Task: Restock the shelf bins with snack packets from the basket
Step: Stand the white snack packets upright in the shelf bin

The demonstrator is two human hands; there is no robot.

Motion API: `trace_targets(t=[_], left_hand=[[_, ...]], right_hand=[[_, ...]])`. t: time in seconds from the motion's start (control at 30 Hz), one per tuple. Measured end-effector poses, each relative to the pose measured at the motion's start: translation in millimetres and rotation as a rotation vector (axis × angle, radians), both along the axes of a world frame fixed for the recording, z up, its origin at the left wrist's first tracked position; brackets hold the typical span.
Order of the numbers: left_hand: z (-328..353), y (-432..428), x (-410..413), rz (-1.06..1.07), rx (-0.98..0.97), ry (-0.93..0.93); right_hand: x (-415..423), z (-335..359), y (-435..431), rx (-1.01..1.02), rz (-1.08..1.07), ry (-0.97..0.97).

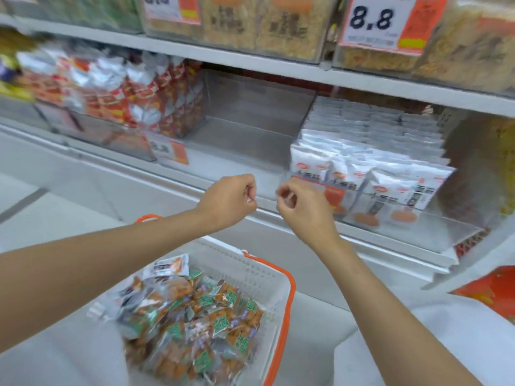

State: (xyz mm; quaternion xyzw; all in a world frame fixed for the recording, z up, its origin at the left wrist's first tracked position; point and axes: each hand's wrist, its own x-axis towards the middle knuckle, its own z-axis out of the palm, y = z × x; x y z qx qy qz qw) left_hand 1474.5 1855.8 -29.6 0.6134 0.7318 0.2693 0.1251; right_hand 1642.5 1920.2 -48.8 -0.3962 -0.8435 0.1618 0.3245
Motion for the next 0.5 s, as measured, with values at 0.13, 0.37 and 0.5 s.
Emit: trace_targets(t=[0.13, 0.37, 0.5], left_hand=[[-40.5, -17.9, -49.7, 0.022, -0.183, 0.04], [-130.1, -58.5, -142.1, 0.069, -0.617, 0.224], [-175.2, -87.7, -181.7, 0.012, -0.97, 0.374]], right_hand=[[-39.3, -40.9, -12.9, -0.13, 0.133, -0.215], [-93.7, -107.7, -31.2, -0.392, 0.332, -0.542], [-115.2, -133.7, -46.1, -0.453, 0.39, -0.66]])
